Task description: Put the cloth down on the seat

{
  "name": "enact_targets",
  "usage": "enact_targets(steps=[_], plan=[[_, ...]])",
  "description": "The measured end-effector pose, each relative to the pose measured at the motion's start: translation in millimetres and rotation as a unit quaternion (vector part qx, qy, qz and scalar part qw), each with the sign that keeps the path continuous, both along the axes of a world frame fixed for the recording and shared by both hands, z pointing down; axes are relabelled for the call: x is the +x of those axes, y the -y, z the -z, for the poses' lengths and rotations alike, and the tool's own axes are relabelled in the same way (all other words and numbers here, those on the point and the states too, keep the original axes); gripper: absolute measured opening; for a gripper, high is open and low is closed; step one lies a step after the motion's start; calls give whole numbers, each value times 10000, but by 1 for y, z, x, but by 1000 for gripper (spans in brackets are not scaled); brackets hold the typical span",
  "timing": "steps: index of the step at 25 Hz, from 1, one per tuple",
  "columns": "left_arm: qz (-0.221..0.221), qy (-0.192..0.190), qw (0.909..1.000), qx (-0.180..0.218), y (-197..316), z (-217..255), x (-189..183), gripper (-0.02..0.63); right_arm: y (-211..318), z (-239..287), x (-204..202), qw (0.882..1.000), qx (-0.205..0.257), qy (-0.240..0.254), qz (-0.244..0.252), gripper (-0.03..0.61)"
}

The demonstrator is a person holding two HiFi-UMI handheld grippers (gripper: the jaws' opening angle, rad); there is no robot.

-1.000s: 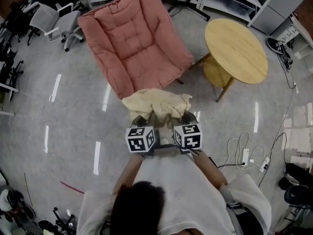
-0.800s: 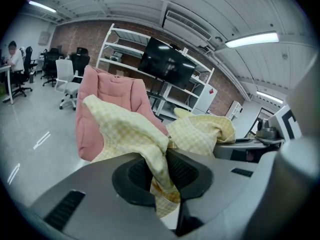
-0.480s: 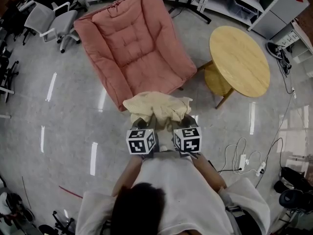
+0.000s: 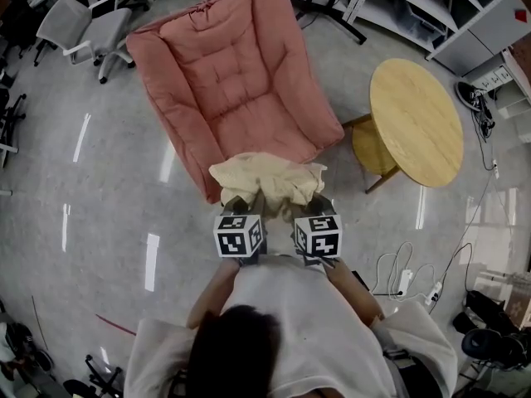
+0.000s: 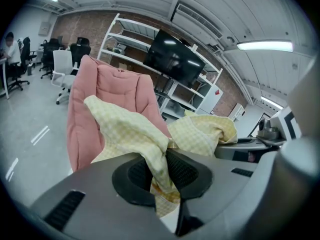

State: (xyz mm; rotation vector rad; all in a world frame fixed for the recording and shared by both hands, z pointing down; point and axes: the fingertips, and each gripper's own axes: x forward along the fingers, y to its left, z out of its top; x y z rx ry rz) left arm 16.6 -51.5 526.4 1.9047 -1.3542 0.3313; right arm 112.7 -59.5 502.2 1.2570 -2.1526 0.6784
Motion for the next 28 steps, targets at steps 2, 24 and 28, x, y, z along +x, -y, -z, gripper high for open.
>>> enact_targets(steps=[2, 24, 28], plan=[[-39, -17, 10000, -26, 11, -1, -5, 80, 10, -1, -6, 10000, -28, -21, -41, 103], [-338, -123, 9993, -85, 104, -6, -68, 80, 100, -5, -68, 9993, -98, -197, -306, 103], [-283, -117, 9994, -147, 115, -10, -71, 80, 114, -8, -72, 9994, -138, -230, -217, 103]])
